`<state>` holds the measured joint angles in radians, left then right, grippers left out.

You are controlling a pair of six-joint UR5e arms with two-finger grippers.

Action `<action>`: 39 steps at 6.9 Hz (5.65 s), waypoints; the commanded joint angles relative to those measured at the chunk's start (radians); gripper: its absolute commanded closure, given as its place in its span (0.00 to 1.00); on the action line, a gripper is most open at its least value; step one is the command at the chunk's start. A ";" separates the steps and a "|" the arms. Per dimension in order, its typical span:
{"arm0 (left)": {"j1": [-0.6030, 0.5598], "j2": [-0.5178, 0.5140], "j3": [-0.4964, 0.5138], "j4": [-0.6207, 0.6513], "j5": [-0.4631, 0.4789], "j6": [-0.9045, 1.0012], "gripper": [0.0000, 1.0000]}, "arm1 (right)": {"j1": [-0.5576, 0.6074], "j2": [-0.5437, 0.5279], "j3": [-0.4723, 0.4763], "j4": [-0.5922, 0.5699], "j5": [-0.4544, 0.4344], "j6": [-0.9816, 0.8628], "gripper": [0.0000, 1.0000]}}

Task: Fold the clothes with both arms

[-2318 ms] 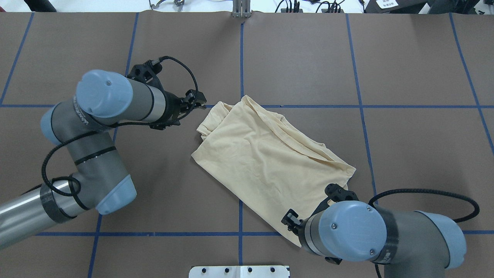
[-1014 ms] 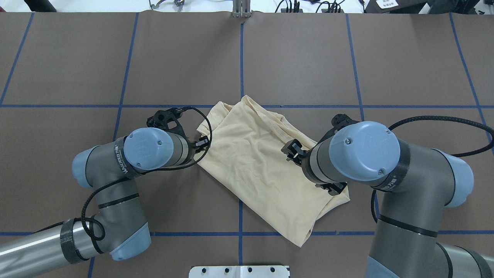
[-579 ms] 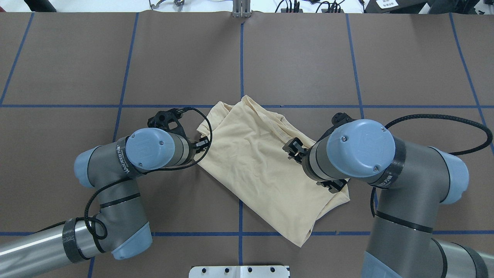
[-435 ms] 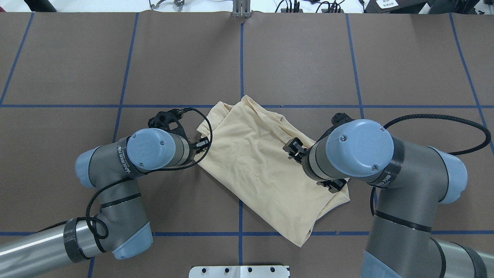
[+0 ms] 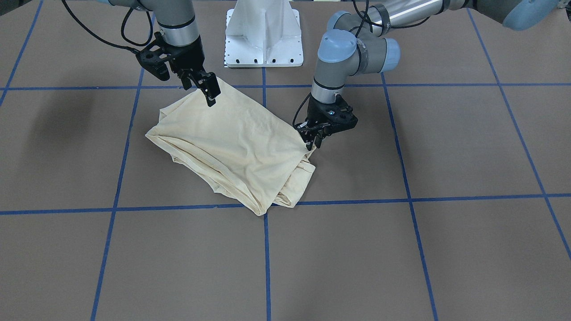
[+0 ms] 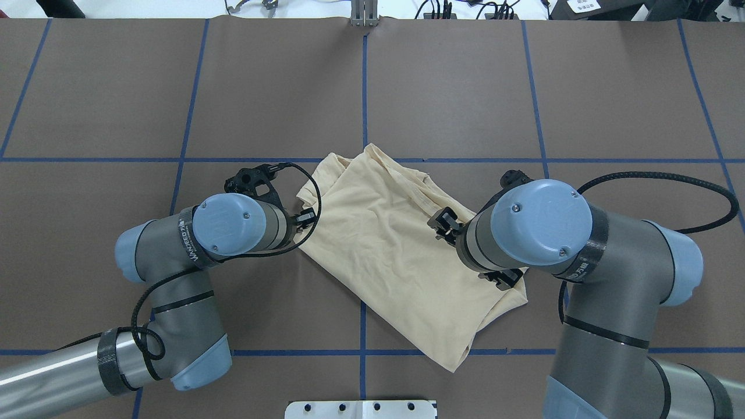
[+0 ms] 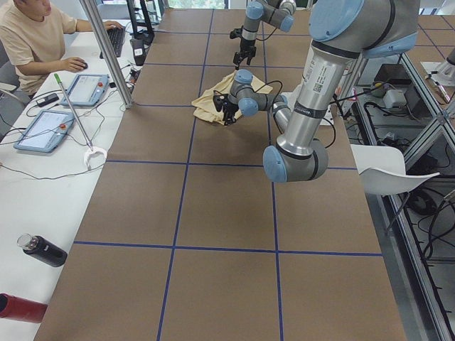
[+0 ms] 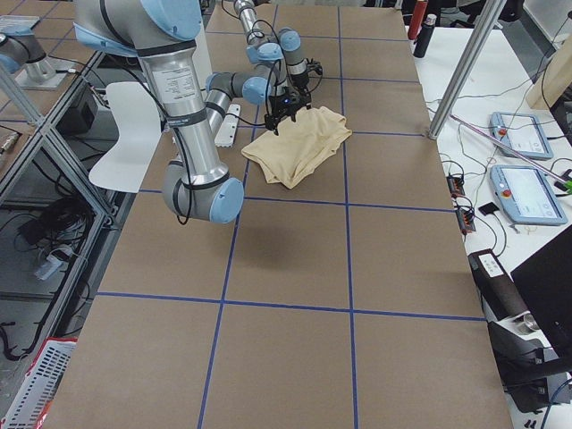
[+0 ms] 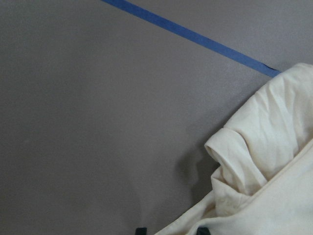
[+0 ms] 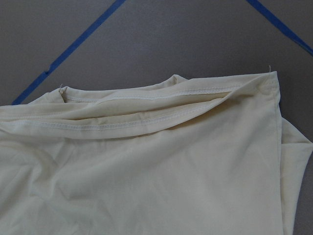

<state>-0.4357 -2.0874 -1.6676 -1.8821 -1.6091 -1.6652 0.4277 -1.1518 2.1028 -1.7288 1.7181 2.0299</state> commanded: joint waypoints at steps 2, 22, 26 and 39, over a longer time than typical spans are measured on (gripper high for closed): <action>-0.021 0.000 -0.014 0.005 0.003 0.042 1.00 | 0.006 0.000 -0.004 0.000 0.000 0.000 0.00; -0.388 -0.134 0.354 -0.451 -0.029 0.400 0.36 | -0.147 0.202 -0.457 0.362 -0.307 0.601 0.21; -0.387 -0.135 0.351 -0.453 -0.031 0.372 0.35 | -0.161 0.202 -0.451 0.308 -0.293 0.595 0.22; -0.387 -0.105 0.307 -0.451 -0.032 0.357 0.35 | -0.150 0.218 -0.443 0.318 -0.291 0.592 1.00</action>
<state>-0.8223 -2.1932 -1.3606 -2.3332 -1.6414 -1.3075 0.2685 -0.9356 1.6565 -1.4093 1.4228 2.6263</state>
